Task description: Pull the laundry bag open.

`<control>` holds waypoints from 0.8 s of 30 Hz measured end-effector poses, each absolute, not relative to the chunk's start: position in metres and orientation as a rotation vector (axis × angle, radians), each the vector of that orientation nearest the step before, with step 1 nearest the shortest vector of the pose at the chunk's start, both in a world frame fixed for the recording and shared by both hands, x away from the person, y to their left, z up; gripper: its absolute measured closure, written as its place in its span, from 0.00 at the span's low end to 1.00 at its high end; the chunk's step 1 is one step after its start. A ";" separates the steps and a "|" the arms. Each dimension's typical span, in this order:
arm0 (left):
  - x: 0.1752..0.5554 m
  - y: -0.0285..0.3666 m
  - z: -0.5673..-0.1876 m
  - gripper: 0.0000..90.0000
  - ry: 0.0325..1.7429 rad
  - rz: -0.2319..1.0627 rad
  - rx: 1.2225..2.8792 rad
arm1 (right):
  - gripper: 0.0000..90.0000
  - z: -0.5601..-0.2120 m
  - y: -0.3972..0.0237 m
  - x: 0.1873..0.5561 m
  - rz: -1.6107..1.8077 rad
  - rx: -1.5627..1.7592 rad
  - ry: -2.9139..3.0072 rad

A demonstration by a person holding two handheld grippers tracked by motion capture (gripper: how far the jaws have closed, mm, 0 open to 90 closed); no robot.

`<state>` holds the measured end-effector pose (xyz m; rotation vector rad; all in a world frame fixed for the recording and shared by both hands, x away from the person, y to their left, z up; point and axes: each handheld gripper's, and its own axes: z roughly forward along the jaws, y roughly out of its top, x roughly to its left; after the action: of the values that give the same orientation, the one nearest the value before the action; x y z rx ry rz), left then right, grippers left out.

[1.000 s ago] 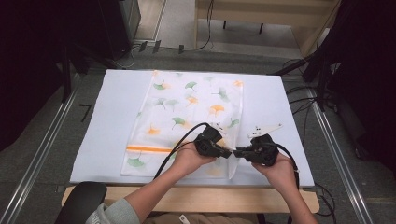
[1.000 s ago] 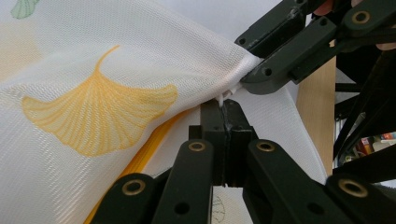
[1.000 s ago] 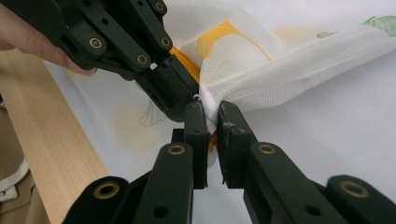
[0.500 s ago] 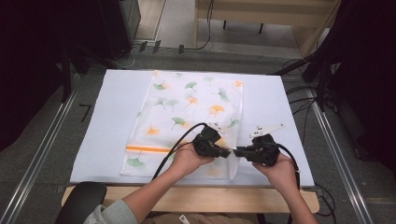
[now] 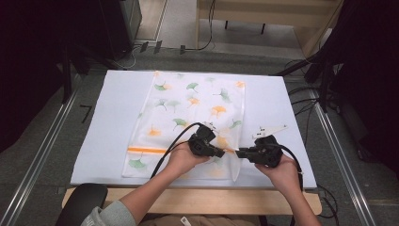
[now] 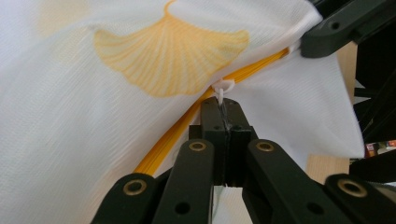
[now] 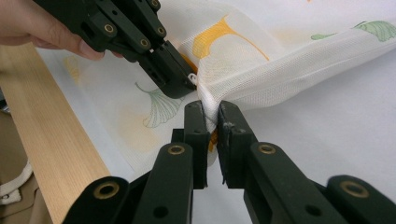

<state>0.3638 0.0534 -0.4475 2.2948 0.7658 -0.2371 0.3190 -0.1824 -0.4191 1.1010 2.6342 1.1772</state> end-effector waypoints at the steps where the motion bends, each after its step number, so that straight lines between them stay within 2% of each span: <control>1: 0.365 0.055 -0.448 1.00 0.767 -0.235 2.299 | 0.94 -0.419 -0.183 0.319 1.177 1.100 2.633; 24: 0.360 0.061 -0.440 1.00 0.765 -0.250 2.320 | 0.93 -0.419 -0.188 0.320 1.178 1.114 2.623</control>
<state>0.3596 0.0614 -0.4403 2.3198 0.7651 -0.2501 0.3199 -0.1878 -0.4192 1.1143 2.6234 1.1782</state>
